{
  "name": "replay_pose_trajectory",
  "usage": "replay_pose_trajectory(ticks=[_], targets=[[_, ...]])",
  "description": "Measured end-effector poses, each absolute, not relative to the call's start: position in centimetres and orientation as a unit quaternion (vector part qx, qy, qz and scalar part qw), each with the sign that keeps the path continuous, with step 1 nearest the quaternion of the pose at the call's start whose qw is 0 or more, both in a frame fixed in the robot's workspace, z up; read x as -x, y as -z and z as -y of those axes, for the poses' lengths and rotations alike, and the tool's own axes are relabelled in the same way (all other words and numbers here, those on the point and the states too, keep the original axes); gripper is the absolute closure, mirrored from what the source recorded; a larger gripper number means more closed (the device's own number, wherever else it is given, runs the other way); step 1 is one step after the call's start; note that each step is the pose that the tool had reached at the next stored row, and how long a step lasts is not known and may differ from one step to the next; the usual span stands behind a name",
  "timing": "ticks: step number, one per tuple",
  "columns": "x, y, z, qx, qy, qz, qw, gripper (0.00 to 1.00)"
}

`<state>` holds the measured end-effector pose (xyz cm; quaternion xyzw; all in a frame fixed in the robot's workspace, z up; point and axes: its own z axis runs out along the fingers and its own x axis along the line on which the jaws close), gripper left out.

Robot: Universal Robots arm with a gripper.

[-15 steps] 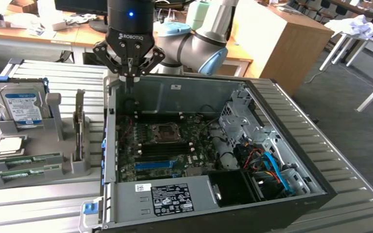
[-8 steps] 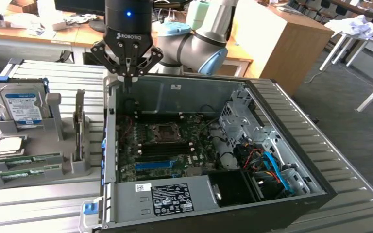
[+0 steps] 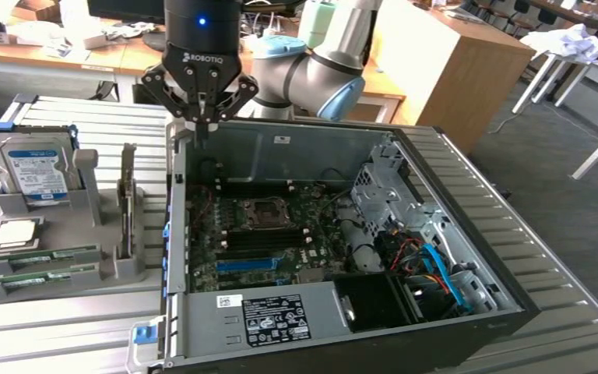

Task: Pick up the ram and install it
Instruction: 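Reach for the ram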

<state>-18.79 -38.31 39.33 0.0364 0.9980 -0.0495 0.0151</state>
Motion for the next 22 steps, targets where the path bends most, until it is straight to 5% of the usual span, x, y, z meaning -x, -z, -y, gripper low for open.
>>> replay_pose_trajectory(ticks=[22], targets=[[20.4,-39.3,38.3,-0.036,0.049,-0.998,0.015,0.9]])
